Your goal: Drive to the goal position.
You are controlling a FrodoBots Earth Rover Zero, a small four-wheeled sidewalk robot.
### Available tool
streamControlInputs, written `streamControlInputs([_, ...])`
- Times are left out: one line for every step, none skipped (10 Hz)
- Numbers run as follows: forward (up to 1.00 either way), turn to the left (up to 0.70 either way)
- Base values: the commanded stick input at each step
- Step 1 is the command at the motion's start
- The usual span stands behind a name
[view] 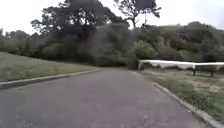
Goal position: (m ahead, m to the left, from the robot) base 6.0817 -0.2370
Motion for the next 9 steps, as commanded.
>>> streamControlInputs([0.7, 0.0])
streamControlInputs([0.7, 0.0])
streamControlInputs([0.7, 0.0])
streamControlInputs([0.7, 0.0])
streamControlInputs([0.7, 0.0])
streamControlInputs([0.7, 0.0])
streamControlInputs([0.7, 0.0])
streamControlInputs([0.7, 0.0])
streamControlInputs([0.7, 0.0])
